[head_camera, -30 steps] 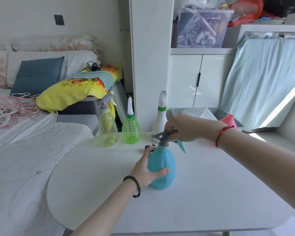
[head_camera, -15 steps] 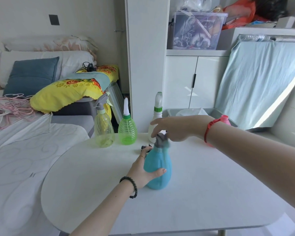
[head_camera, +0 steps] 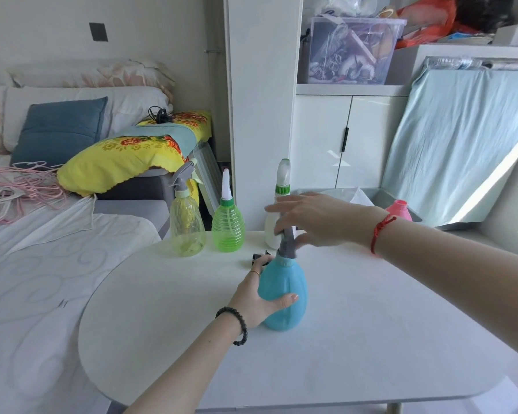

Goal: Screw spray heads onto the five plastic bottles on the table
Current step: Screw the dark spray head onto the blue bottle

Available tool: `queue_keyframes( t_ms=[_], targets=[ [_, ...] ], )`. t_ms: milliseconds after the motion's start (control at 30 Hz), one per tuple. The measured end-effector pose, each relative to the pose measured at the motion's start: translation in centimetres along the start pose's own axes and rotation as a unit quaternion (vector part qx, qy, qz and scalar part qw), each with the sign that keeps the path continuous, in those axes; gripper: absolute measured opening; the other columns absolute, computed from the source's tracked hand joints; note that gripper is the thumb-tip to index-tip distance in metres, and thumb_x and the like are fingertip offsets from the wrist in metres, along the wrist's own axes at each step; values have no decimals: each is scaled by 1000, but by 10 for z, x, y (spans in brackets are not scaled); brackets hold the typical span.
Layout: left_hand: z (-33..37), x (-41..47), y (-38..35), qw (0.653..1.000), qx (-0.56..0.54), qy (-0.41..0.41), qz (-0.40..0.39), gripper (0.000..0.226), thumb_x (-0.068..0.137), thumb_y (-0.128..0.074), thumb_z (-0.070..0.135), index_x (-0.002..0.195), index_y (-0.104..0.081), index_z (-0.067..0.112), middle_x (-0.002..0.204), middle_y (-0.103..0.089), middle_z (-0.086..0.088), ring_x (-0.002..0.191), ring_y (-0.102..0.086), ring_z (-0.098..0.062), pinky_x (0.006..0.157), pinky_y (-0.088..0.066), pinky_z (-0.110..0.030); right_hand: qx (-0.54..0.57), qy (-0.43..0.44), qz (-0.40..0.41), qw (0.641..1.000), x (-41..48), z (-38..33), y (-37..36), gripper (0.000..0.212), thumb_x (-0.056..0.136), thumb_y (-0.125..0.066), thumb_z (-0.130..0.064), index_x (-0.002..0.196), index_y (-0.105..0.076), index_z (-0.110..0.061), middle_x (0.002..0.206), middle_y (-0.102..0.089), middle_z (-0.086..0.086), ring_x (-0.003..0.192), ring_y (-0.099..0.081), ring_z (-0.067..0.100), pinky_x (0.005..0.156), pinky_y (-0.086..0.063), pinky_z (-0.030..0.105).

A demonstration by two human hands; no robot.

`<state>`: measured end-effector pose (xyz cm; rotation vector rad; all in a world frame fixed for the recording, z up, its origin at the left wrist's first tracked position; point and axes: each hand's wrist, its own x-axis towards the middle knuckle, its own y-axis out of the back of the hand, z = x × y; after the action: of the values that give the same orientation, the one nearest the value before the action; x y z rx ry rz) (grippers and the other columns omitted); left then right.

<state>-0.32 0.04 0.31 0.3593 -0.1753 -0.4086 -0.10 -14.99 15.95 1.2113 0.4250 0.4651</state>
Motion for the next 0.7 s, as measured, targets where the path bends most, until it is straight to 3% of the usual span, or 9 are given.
queue_keyframes(
  t_ms=[67,100,200,367,567,700],
  targets=[
    [0,0,0,1000,0,-2,0,59,60,-73,47,89,-28,71,112,-49,25,106,-50,1,82,-41,-15,14,-25,8,1000,1,-2,-3,35,85,-55,-45,111,-59,-23,113,-58,2,110,-52,25,79,-40,32],
    [0,1,0,1000,1,-4,0,59,59,-73,48,90,-29,71,112,-49,25,107,-51,0,83,-41,-17,33,-50,13,998,1,-3,-3,39,84,-55,-47,113,-57,-21,100,-57,1,93,-55,23,68,-37,30],
    [0,1,-1,1000,1,-3,-1,58,57,-73,50,94,-31,68,113,-52,22,106,-53,-4,89,-44,-23,54,-88,23,994,4,-7,-1,43,82,-57,-47,115,-55,-19,90,-47,1,77,-44,20,59,-32,27],
    [-1,0,-1,1000,8,-11,14,58,56,-73,50,93,-31,67,109,-52,22,104,-54,-4,86,-44,-22,67,-92,53,992,4,-13,-5,32,83,-56,-44,91,-64,-13,65,-38,-3,57,-37,13,46,-23,24],
    [2,-1,-4,999,15,-14,26,57,57,-71,49,97,-32,58,108,-52,21,101,-54,-7,85,-43,-23,156,-169,146,962,-5,-16,-24,29,79,-58,-47,82,-65,-19,56,-41,-9,58,-42,15,46,-24,25],
    [4,-2,-3,999,19,-14,28,56,59,-71,48,97,-31,57,107,-48,26,99,-53,-4,81,-41,-21,177,-186,178,950,-4,-22,-31,27,79,-59,-46,83,-65,-21,75,-58,-1,74,-50,19,49,-28,26]
  ],
)
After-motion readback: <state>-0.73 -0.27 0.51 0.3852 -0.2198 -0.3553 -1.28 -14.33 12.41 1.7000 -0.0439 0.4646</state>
